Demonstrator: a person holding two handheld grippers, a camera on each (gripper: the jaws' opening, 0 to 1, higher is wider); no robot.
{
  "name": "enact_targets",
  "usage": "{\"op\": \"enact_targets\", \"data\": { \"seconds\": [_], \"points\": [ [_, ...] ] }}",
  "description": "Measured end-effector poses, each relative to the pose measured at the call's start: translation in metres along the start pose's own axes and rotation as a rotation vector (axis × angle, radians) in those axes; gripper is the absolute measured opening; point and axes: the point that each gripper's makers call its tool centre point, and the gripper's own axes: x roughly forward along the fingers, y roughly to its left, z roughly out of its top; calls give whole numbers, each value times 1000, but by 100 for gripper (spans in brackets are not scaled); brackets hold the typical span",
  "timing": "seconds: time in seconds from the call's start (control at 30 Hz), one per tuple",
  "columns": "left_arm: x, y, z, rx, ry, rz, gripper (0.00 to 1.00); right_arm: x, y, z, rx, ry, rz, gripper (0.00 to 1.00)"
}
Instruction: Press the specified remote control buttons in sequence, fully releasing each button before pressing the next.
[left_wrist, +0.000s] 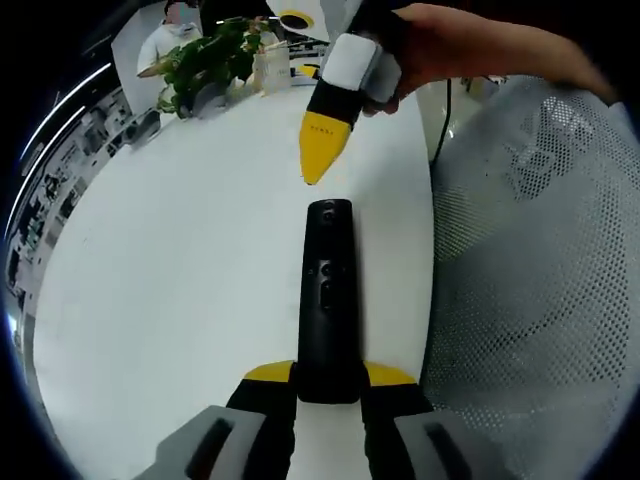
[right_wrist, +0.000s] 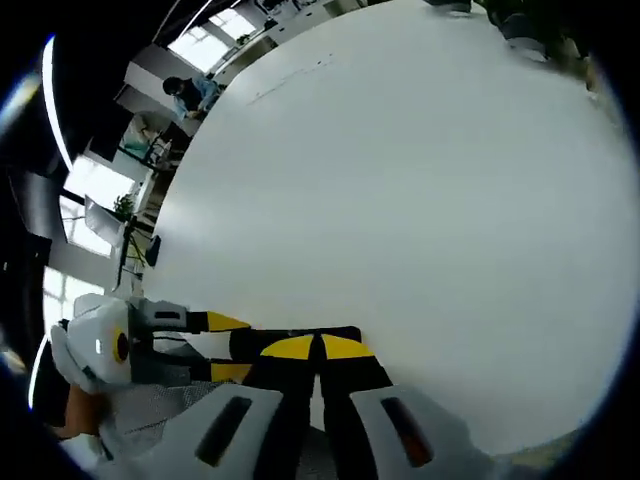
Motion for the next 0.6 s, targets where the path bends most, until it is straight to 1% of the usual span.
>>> {"op": "enact_targets", "data": {
  "seconds": [0.07,0.17,0.27,0.47,0.6],
  "points": [
    [0,0,0,5,1,-3,24,3,-1,1,7,-7,4,0],
    [0,0,0,5,-1,-5,24,3,-1,1,7,-19,11,0],
    [0,0,0,5,0,-6,24,7,-5,-3,35,3,5,0],
    [0,0,1,6,1,-9,24,11,-4,-3,68,6,20,0],
    [0,0,1,7,0,-9,24,11,-4,-3,56,0,9,0]
  ]
}}
